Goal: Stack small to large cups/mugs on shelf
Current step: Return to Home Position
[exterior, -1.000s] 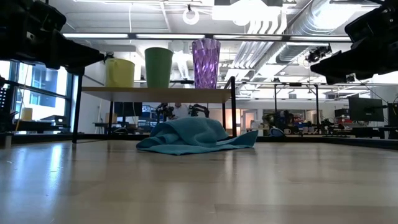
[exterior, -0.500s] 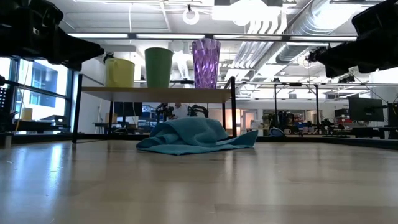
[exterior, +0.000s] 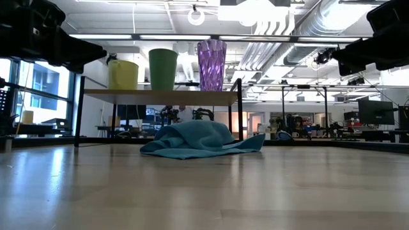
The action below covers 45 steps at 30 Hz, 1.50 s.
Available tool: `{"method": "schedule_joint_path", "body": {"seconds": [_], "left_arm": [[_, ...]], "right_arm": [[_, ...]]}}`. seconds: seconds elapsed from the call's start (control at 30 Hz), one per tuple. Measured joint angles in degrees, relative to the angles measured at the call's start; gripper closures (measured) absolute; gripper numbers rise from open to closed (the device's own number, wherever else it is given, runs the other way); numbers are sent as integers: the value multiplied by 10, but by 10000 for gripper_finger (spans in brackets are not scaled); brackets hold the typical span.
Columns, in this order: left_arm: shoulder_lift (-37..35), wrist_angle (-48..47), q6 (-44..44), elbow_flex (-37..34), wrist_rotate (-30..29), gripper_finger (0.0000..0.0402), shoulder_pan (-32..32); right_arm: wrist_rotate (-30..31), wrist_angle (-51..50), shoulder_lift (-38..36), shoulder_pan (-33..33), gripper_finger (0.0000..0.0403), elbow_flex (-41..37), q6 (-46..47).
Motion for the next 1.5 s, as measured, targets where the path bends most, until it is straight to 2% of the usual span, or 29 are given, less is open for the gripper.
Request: {"method": "schedule_joint_path", "body": {"seconds": [0.5,0.83,1.17,1.37,1.5], "left_arm": [[0,0,-1,0,-2,307,0],[0,0,-1,0,-2,307,0],[0,0,-2,0,-2,307,0],[0,0,-1,0,-2,307,0],[0,1,-1,0,-2,307,0]], "right_arm": [[15,7,0,0,275,0,47],[35,7,0,0,275,0,-4],[35,18,0,0,275,0,102],[35,16,1,0,275,1,86],[35,-6,1,0,275,1,42]]}}
